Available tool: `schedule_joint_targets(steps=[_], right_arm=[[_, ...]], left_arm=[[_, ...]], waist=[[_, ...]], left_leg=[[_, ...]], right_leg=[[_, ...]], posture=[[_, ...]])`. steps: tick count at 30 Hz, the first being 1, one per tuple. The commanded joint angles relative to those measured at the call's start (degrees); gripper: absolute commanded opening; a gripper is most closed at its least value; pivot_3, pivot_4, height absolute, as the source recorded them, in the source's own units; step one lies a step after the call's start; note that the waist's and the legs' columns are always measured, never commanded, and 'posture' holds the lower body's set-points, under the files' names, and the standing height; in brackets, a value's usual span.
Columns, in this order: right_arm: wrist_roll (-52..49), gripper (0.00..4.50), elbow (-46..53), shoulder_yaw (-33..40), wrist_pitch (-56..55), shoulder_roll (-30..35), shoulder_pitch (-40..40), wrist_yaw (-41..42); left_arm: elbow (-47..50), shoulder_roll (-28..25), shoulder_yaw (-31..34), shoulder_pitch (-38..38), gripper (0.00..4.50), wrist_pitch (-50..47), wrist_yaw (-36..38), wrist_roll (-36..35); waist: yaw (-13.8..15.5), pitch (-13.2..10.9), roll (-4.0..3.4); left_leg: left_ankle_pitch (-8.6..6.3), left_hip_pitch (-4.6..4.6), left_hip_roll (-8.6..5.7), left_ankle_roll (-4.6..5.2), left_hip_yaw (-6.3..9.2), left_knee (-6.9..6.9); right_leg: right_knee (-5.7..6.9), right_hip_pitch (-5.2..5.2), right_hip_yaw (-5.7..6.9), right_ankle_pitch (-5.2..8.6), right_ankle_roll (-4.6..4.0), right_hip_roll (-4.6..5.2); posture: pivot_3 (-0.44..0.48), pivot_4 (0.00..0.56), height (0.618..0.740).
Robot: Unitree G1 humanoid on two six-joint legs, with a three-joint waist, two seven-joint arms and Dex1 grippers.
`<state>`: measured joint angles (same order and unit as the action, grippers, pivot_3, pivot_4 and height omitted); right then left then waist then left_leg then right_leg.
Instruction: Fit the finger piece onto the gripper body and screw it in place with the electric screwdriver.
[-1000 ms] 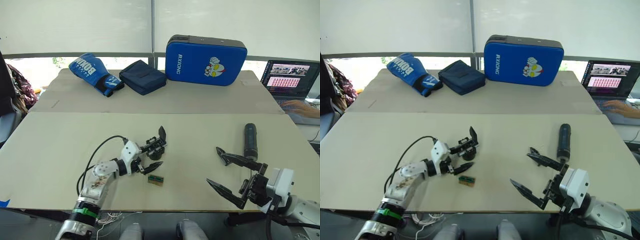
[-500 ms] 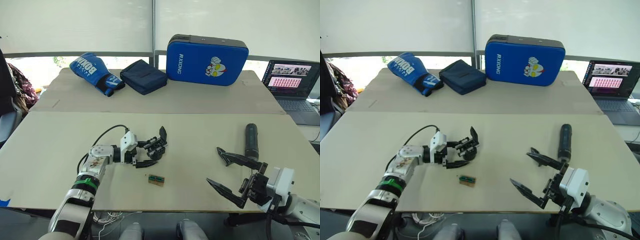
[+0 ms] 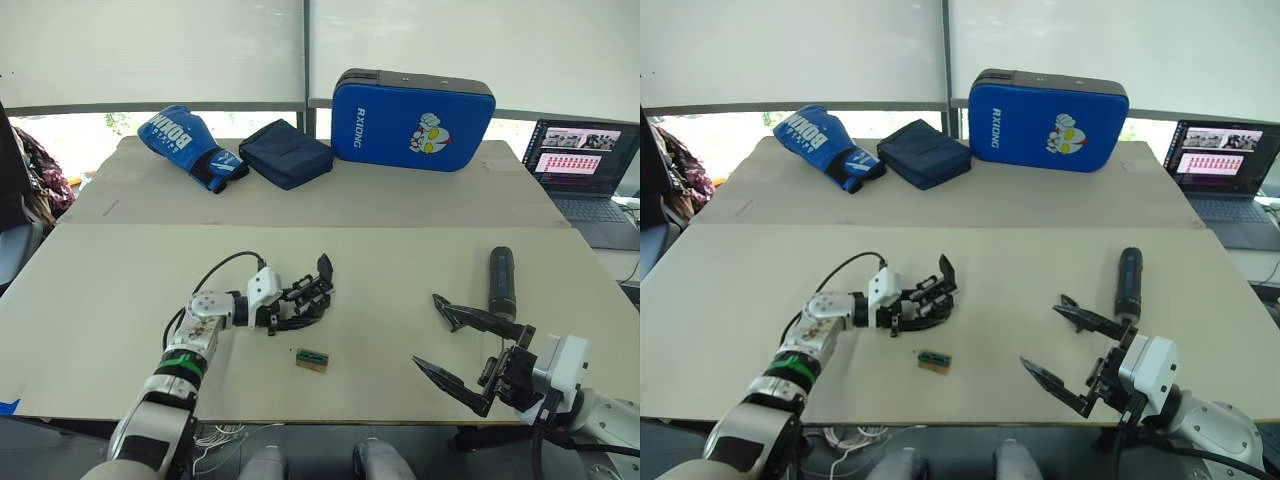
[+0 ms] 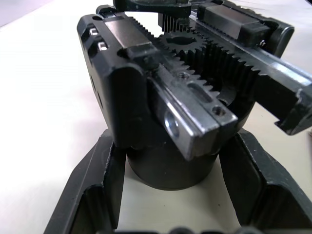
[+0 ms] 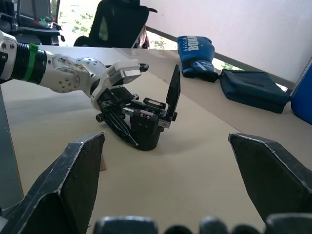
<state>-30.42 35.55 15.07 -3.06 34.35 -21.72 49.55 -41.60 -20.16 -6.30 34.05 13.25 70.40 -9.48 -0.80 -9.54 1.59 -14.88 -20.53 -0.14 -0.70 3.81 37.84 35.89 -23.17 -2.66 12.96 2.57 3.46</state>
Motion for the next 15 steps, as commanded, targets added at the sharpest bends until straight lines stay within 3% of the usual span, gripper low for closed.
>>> schedule_joint_targets(steps=[1, 7, 15], right_arm=[[-0.5, 4.50, 1.0, 0.9, -0.7, 0.1, 0.2, 0.2], [-1.2, 4.50, 0.9, 1.0, -0.3, 0.6, 0.9, 0.9], [-0.4, 4.50, 1.1, -1.8, -0.5, 2.6, 3.4, 3.8]], left_arm=[[16.5, 0.1, 2.3, -6.3, 2.28, -8.5, -5.4, -4.1], [36.6, -0.2, 5.0, -16.9, 2.28, -20.4, -21.1, -1.9], [36.9, 3.4, 2.4, -19.4, 2.28, -19.3, -28.9, 0.7]], waist=[[-0.2, 0.0, -0.01], [0.0, 0.0, -0.03], [0.5, 0.0, -0.04]], left_leg=[[0.00, -0.01, 0.02, 0.00, 0.00, 0.00], [-0.02, -0.01, 0.04, 0.03, 0.05, 0.00], [-0.02, -0.02, -0.02, 0.03, 0.04, 0.00]], right_leg=[[0.00, -0.02, -0.01, 0.00, 0.00, 0.00], [0.03, -0.06, -0.04, 0.00, 0.00, 0.00], [-0.02, -0.04, -0.02, 0.00, 0.00, 0.02]], posture=[[0.000, 0.150, 0.740], [0.000, 0.150, 0.740], [0.000, 0.150, 0.740]])
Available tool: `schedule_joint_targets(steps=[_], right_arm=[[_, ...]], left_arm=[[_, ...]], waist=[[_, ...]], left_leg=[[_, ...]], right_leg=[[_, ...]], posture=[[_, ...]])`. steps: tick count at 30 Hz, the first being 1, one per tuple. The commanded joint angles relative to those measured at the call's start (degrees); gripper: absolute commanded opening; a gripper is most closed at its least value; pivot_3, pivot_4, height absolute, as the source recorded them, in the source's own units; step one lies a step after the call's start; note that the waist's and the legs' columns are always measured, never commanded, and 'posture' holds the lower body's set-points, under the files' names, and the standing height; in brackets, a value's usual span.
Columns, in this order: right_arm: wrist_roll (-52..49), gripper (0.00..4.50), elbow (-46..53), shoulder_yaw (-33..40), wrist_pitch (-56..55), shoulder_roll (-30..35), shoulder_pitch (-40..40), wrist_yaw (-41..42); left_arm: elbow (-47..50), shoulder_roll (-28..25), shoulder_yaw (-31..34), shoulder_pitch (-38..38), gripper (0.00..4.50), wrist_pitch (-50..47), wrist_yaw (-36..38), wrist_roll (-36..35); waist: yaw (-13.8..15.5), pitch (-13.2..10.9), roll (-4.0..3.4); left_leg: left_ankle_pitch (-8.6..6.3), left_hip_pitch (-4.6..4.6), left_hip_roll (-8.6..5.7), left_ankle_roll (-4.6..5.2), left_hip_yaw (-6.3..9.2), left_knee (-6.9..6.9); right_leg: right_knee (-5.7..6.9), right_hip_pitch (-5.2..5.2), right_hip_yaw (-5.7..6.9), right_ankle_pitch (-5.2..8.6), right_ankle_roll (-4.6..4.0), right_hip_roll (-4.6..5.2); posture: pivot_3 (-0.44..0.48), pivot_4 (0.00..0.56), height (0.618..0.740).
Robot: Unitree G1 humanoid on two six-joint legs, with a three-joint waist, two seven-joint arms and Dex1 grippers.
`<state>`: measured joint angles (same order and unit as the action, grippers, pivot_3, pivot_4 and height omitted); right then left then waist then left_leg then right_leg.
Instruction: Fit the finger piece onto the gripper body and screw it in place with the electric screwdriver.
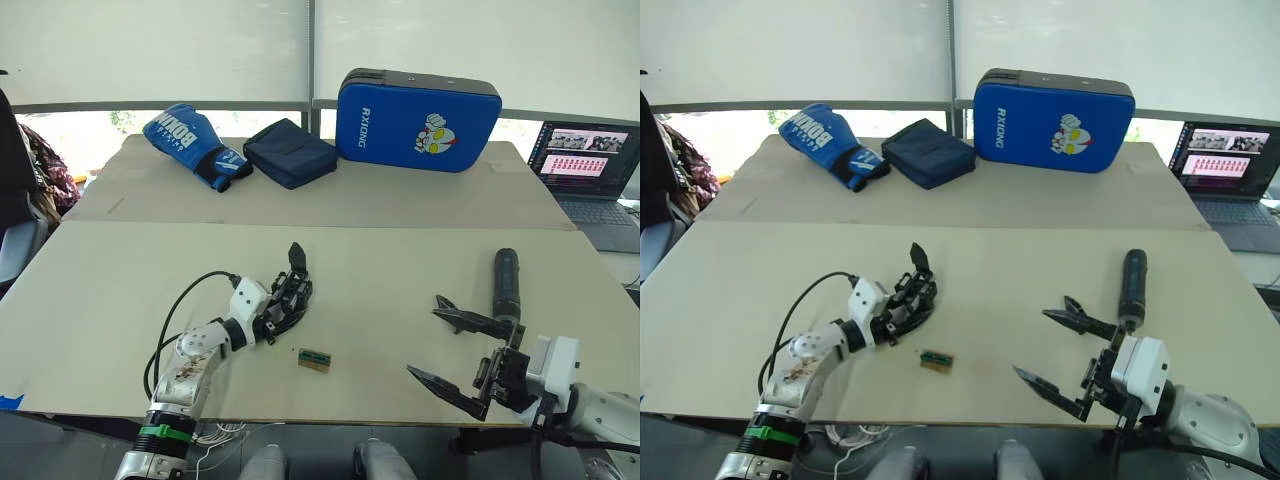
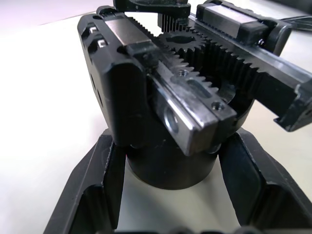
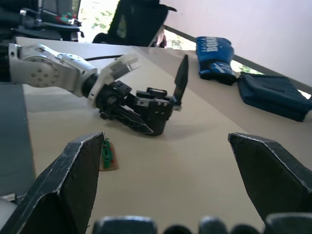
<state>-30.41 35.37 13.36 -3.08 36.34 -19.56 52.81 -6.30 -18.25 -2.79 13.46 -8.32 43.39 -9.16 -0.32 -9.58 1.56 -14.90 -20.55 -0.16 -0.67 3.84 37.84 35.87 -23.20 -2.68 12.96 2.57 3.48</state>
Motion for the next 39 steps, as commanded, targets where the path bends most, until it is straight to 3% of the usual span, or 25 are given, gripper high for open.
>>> schedule_joint_targets(steps=[1, 8, 10, 13, 17, 26, 31, 39], right_arm=[[-0.5, 4.50, 1.0, 0.0, -0.3, 0.8, 1.7, 0.6], [-1.0, 4.50, 0.8, 0.4, 0.6, 1.3, 2.5, 0.1], [-0.9, 4.50, 1.1, 0.3, 0.8, 1.1, 2.5, -0.2], [-0.8, 4.50, 1.6, 0.0, 1.0, 0.9, 2.2, -0.8], [-0.9, 4.50, 1.9, -0.2, 1.4, 0.8, 2.1, -1.2], [-1.7, 4.50, 2.4, -0.2, 2.5, 1.3, 2.5, -1.0], [-3.5, 4.50, 3.1, -0.9, 3.6, 1.9, 3.6, 0.1], [-4.7, 4.50, 4.2, -2.6, 5.8, 2.1, 6.8, 0.1]], left_arm=[[1.0, 1.9, -1.4, 1.5, 2.28, 2.1, -2.3, 0.5], [1.4, 2.1, -2.2, 0.7, 2.28, -0.5, -1.6, -0.4], [1.4, 1.3, -1.5, 0.5, 3.31, -0.9, -0.4, -1.4], [0.5, -0.1, -0.4, 0.8, 4.47, -0.7, 1.3, -2.6], [-2.6, -2.8, 0.5, 2.8, 4.47, 1.1, 4.9, -3.5], [-19.8, -9.0, -1.1, 13.0, 4.47, 12.6, 23.2, -4.0], [-31.6, -8.0, -1.4, 19.5, 4.47, 17.8, 30.6, -4.1], [-46.4, -4.8, -2.4, 27.0, 4.47, 26.1, 32.4, 0.2]], waist=[[0.2, 0.0, 0.00], [0.8, 0.0, -0.02], [0.8, 0.0, -0.01], [0.7, 0.0, -0.01], [0.5, 0.0, -0.01], [0.1, 0.0, -0.01], [0.0, 0.0, 0.00], [-0.4, 0.0, 0.03]], left_leg=[[0.00, 0.01, -0.01, 0.00, -0.01, 0.00], [0.00, 0.04, -0.02, 0.00, -0.03, 0.00], [0.00, 0.05, -0.02, 0.00, -0.03, 0.00], [0.00, 0.05, -0.01, 0.00, -0.03, 0.00], [0.00, 0.06, 0.01, 0.00, -0.03, 0.00], [0.00, 0.04, 0.00, 0.00, -0.03, 0.00], [0.00, 0.03, -0.01, 0.00, -0.04, 0.00], [0.00, 0.00, -0.01, 0.01, -0.03, 0.01]], right_leg=[[0.00, 0.01, -0.01, 0.00, 0.00, 0.01], [0.00, 0.06, 0.00, 0.00, 0.01, 0.02], [0.00, 0.06, 0.00, 0.00, 0.01, 0.02], [0.00, 0.05, 0.00, 0.00, 0.01, 0.00], [0.01, 0.05, 0.00, 0.00, 0.00, -0.01], [-0.01, 0.04, 0.02, 0.00, -0.01, -0.03], [0.00, 0.04, 0.03, -0.01, -0.02, -0.04], [0.00, 0.03, 0.04, -0.01, -0.01, -0.04]], posture=[[0.000, 0.150, 0.740], [0.000, 0.150, 0.740], [0.000, 0.150, 0.740], [0.000, 0.150, 0.740], [0.000, 0.150, 0.740], [0.000, 0.150, 0.740], [0.000, 0.150, 0.740], [0.000, 0.150, 0.740]])
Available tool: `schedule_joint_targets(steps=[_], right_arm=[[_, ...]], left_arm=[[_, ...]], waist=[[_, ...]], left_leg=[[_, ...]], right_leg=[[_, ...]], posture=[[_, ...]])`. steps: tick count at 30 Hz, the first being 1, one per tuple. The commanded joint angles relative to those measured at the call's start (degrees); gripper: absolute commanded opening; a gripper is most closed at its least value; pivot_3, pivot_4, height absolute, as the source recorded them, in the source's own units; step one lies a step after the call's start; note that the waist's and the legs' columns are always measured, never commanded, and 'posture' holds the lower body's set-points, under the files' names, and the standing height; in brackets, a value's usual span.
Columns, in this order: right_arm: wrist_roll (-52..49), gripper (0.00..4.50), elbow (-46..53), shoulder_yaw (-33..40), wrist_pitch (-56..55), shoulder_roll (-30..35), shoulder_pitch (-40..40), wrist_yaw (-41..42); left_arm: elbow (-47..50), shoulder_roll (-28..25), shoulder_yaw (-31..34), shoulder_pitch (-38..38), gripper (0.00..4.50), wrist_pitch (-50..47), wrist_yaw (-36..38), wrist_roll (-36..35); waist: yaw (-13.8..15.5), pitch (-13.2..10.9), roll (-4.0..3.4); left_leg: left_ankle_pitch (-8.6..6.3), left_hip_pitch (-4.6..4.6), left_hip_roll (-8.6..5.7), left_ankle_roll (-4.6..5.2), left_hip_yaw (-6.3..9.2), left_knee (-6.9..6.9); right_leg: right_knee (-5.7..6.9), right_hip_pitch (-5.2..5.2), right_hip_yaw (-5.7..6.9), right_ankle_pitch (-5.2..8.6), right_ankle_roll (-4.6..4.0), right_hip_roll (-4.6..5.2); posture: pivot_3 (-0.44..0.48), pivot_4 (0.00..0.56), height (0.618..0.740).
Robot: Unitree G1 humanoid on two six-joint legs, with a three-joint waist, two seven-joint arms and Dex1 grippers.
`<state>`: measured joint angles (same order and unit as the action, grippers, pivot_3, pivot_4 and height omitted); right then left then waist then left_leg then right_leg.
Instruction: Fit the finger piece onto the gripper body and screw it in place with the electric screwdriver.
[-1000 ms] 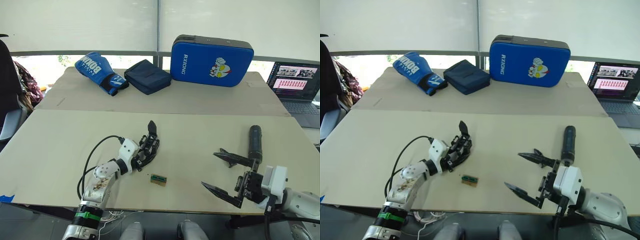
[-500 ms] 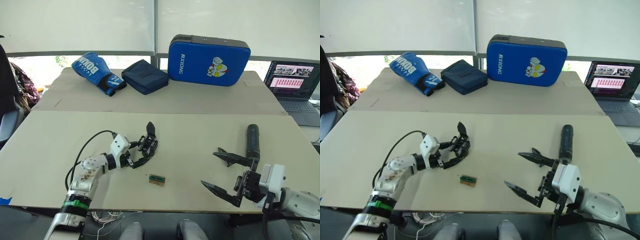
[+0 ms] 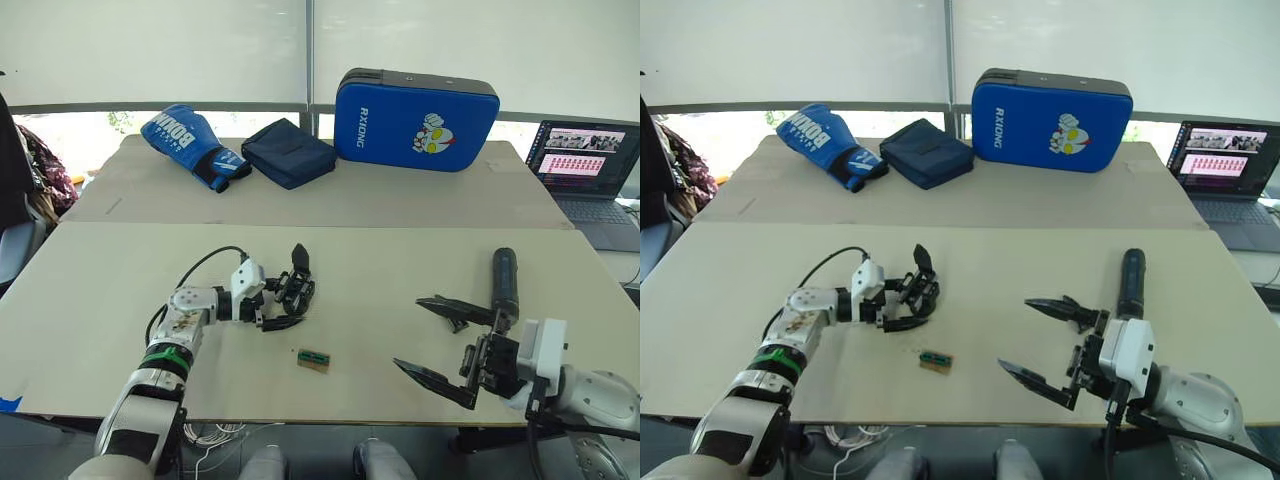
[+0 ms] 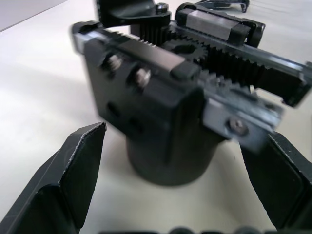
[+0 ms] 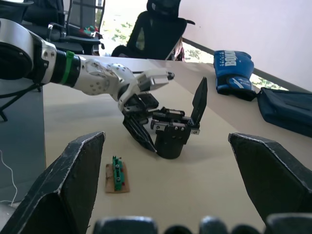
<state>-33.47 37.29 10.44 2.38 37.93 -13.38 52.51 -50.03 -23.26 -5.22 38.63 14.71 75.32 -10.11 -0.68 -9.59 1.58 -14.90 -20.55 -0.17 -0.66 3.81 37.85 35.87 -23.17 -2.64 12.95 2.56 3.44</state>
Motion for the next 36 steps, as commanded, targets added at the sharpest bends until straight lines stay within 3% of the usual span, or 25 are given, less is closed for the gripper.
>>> schedule_joint_targets(steps=[1, 3, 4, 6, 9, 16, 20, 25, 36], right_arm=[[-1.6, 4.50, 2.4, 0.4, 0.3, 0.5, 0.6, 0.3], [-1.4, 4.50, 2.6, 0.5, 0.2, 0.3, 0.4, 0.0], [-1.4, 4.50, 2.7, 0.6, 0.1, 0.2, 0.3, -0.1], [-1.3, 4.50, 2.8, 0.6, -0.1, 0.0, 0.0, -0.1], [-1.2, 4.50, 3.2, 0.7, -0.3, -0.1, -0.6, -0.3], [-1.2, 4.50, 2.8, 1.9, -1.1, 0.1, -2.0, 0.4], [-1.3, 4.50, 2.5, 3.0, -1.3, 0.3, -2.5, 0.8], [-1.4, 4.50, 2.3, 3.9, -1.2, 0.2, -3.0, 1.3], [-1.3, 4.50, 2.2, 3.9, -0.7, 0.2, -2.9, 1.6]], left_arm=[[-3.8, 0.5, -0.1, 2.2, 4.47, 3.6, 0.9, 1.6], [-5.9, 0.8, -0.3, 2.9, 4.47, 5.5, 1.4, 2.5], [-6.7, 1.1, -0.4, 3.2, 4.23, 6.0, 2.2, 2.6], [-7.9, 1.3, -0.3, 3.6, 3.70, 7.3, 1.4, 3.3], [-9.1, 1.4, 0.1, 3.8, 2.39, 9.2, 0.5, 3.9], [-2.8, 2.1, 1.9, 0.8, 2.34, 7.6, -1.4, 1.8], [11.8, 3.8, 3.0, -4.4, 2.34, -1.3, -13.8, 2.6], [27.7, 6.0, 0.3, -12.0, 2.34, -11.2, -17.8, 1.9], [27.8, 6.5, -3.2, -11.7, 2.34, -13.0, -19.3, 3.6]], waist=[[0.0, 0.0, 0.00], [0.0, 0.0, 0.00], [0.0, 0.0, 0.00], [0.0, 0.0, 0.00], [0.1, 0.0, 0.00], [0.0, 0.0, -0.01], [0.4, 0.0, -0.01], [0.7, 0.0, -0.01], [0.8, 0.0, -0.01]], left_leg=[[0.00, 0.00, 0.00, 0.00, 0.00, 0.00], [0.00, 0.00, -0.01, 0.00, 0.00, 0.00], [0.00, 0.02, 0.00, 0.00, 0.00, 0.00], [0.00, 0.03, 0.00, 0.00, 0.00, 0.00], [0.00, 0.02, 0.00, 0.00, 0.00, 0.00], [0.00, 0.05, 0.00, 0.00, 0.01, 0.00], [0.00, 0.03, -0.01, 0.00, 0.04, 0.01], [0.00, -0.02, 0.00, 0.00, 0.04, 0.03], [0.00, 0.02, -0.01, 0.00, 0.03, 0.03]], right_leg=[[0.00, 0.00, 0.00, 0.00, 0.00, 0.00], [0.01, 0.00, 0.00, 0.00, 0.00, 0.00], [0.01, 0.01, -0.01, 0.00, 0.00, 0.00], [0.02, 0.01, -0.01, 0.00, 0.01, 0.00], [0.01, 0.01, -0.01, 0.00, 0.01, 0.01], [0.06, 0.02, -0.01, 0.00, 0.02, 0.01], [0.07, 0.01, -0.02, 0.00, 0.02, 0.05], [0.02, -0.01, -0.02, -0.02, 0.04, 0.05], [0.02, 0.01, -0.02, -0.01, 0.04, 0.02]], posture=[[0.000, 0.150, 0.740], [0.000, 0.150, 0.740], [0.000, 0.150, 0.740], [0.000, 0.150, 0.740], [0.000, 0.150, 0.740], [0.000, 0.150, 0.740], [0.000, 0.150, 0.740], [0.000, 0.150, 0.740], [0.000, 0.150, 0.740]])
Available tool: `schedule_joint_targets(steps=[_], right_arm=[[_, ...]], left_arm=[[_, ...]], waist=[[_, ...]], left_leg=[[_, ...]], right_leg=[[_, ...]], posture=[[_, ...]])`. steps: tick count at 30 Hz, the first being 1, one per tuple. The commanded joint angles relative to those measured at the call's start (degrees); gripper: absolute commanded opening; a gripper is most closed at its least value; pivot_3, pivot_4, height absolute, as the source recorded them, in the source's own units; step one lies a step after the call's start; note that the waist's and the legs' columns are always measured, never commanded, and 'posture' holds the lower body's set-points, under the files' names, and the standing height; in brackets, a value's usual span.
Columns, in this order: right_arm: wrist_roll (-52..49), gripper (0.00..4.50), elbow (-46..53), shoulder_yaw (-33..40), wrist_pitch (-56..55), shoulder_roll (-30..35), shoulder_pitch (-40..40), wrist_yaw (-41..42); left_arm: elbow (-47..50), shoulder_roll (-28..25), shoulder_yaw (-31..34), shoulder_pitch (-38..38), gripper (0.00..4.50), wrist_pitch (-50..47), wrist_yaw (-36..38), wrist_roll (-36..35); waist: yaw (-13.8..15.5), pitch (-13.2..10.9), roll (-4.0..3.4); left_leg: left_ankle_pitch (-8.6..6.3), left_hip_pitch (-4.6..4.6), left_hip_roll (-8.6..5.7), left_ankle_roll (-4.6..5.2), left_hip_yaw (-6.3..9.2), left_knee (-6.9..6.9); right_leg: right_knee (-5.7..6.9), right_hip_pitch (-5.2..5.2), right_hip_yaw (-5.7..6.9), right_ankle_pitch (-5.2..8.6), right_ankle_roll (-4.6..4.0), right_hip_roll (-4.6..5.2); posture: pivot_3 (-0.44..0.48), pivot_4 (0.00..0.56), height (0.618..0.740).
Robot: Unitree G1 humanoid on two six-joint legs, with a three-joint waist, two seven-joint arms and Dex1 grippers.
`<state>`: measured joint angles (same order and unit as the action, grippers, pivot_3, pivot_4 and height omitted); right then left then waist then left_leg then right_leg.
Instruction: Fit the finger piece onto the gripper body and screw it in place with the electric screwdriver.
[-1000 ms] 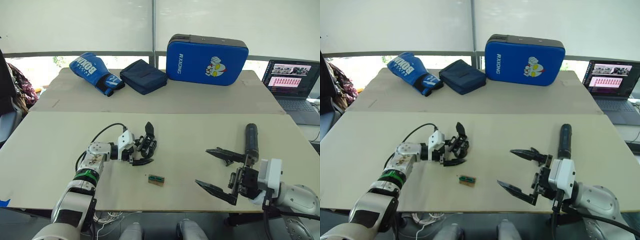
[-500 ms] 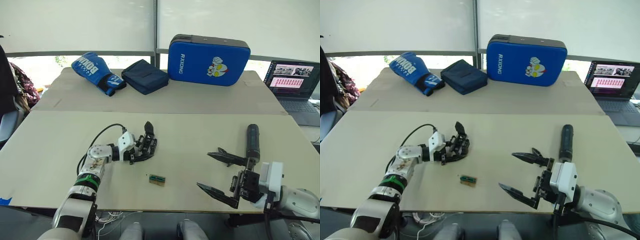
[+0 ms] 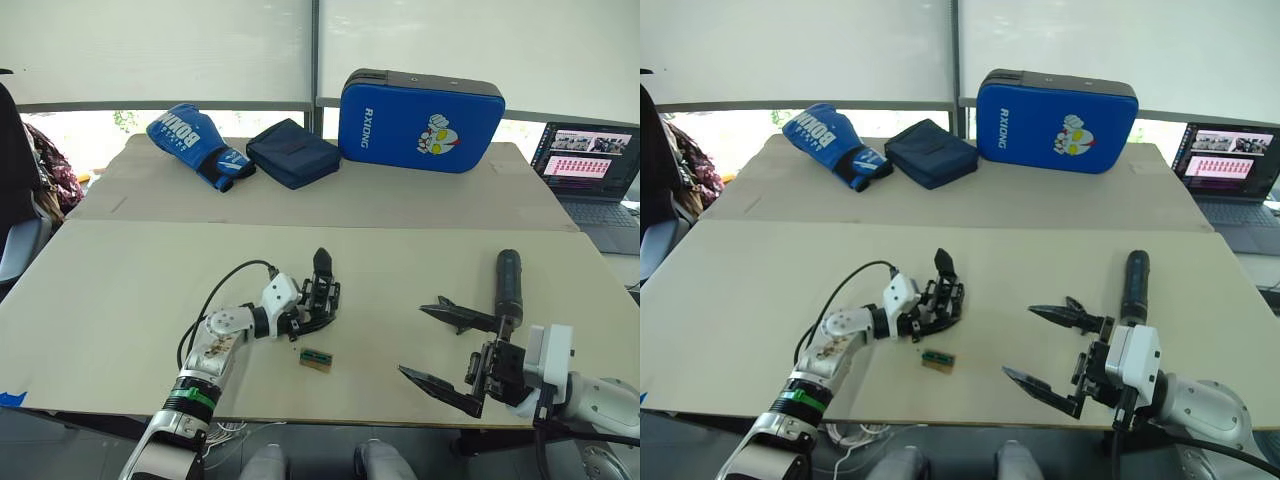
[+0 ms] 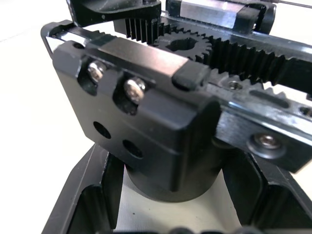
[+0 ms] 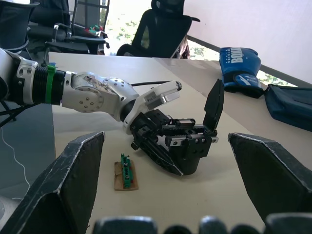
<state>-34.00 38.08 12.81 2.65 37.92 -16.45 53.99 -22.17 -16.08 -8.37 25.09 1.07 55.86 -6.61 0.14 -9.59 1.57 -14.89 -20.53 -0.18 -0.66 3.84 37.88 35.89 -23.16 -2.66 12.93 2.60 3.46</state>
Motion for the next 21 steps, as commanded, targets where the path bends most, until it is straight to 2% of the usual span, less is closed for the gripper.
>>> schedule_joint_targets(steps=[1, 13, 15, 17, 18, 21], right_arm=[[-0.7, 4.50, 1.5, 1.6, -1.0, 0.1, -0.1, 0.1], [-0.8, 4.50, 2.0, 2.8, -1.1, 0.1, -2.4, -0.3], [-0.9, 4.50, 2.2, 3.1, -1.0, 0.2, -2.6, -0.2], [-1.0, 4.50, 2.3, 3.4, -0.9, 0.3, -2.8, -0.1], [-1.0, 4.50, 2.4, 3.5, -0.8, 0.3, -2.9, -0.1], [-1.2, 4.50, 2.7, 4.3, -0.7, 0.4, -3.8, -0.2]], left_arm=[[-0.7, -1.3, -0.2, 2.0, 2.34, 0.9, 0.5, 0.2], [-7.4, -3.5, -1.7, 4.9, 2.34, 2.1, 3.1, 0.6], [-7.3, -3.8, -1.5, 4.7, 3.37, 1.6, 3.5, 0.3], [-6.7, -4.0, -1.2, 4.2, 4.18, 1.2, 3.6, -0.3], [-6.4, -4.1, -1.0, 4.0, 4.35, 1.0, 3.6, -0.5], [-3.8, -5.7, 0.4, 2.3, 4.35, -0.6, 4.9, -2.6]], waist=[[0.0, 0.0, 0.00], [-0.5, 0.0, -0.01], [-0.6, 0.0, -0.02], [-0.8, 0.0, -0.02], [-0.8, 0.0, -0.02], [-1.1, 0.0, -0.02]], left_leg=[[0.00, 0.00, 0.00, 0.00, 0.00, 0.00], [0.00, 0.10, 0.02, 0.00, -0.01, 0.00], [0.00, 0.10, 0.02, 0.00, -0.01, 0.00], [0.00, 0.10, 0.03, 0.00, 0.00, 0.00], [0.00, 0.11, 0.04, 0.00, 0.00, 0.00], [0.00, 0.10, 0.05, 0.00, 0.00, 0.00]], right_leg=[[0.00, 0.00, 0.00, 0.00, 0.00, 0.00], [0.03, 0.07, 0.00, 0.00, 0.00, -0.02], [0.04, 0.06, 0.00, 0.00, 0.00, -0.03], [0.04, 0.06, 0.00, 0.00, 0.00, -0.04], [0.04, 0.06, 0.00, 0.00, 0.00, -0.04], [0.04, 0.05, -0.01, 0.01, -0.01, -0.04]], posture=[[0.000, 0.150, 0.740], [0.000, 0.150, 0.740], [0.000, 0.150, 0.740], [0.000, 0.150, 0.740], [0.000, 0.150, 0.740], [0.000, 0.150, 0.740]])
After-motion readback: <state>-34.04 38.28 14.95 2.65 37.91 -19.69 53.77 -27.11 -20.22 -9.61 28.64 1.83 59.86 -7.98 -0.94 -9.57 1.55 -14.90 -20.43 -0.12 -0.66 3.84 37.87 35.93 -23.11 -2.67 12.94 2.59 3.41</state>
